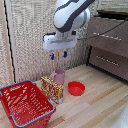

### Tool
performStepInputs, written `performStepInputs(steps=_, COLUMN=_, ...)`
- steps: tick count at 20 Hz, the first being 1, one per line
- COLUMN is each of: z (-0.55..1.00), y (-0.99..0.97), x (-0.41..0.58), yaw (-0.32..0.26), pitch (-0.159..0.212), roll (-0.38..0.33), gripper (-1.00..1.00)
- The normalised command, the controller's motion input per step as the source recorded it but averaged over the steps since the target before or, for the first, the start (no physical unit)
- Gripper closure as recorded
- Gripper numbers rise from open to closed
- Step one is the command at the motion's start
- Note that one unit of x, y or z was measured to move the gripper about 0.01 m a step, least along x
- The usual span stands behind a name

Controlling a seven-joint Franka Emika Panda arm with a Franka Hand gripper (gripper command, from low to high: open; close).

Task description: Meticulously direct the gripper system near the nourishment stick. Grapple the nourishment stick firmly with the gripper system. Progress with the gripper system grasping the stick toward the storage box. Tenderly permit the nourishment stick to descend into the box.

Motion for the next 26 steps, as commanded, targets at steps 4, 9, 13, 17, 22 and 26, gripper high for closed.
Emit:
performStepInputs(steps=4, z=-0.24, y=0.5, x=-0.054, yaw=0.014, pitch=0.0, roll=-0.125, gripper=-1.0)
performStepInputs(steps=9, z=-0.35, y=0.29, x=-0.002, yaw=0.103, pitch=0.0, roll=-0.08, gripper=-1.0)
performStepInputs(steps=13, z=-0.37, y=0.11, x=0.007, yaw=0.19, pitch=0.0, roll=-0.051, gripper=-1.0)
performStepInputs(steps=17, z=-0.37, y=0.07, x=0.017, yaw=0.22, pitch=0.0, roll=-0.029, gripper=-1.0)
performStepInputs(steps=22, z=-0.33, y=0.01, x=0.057, yaw=0.221, pitch=-0.003, roll=-0.029, gripper=-1.0)
performStepInputs(steps=26, z=-0.25, y=0.03, x=0.012, yaw=0.162, pitch=-0.01, roll=-0.058, gripper=-1.0)
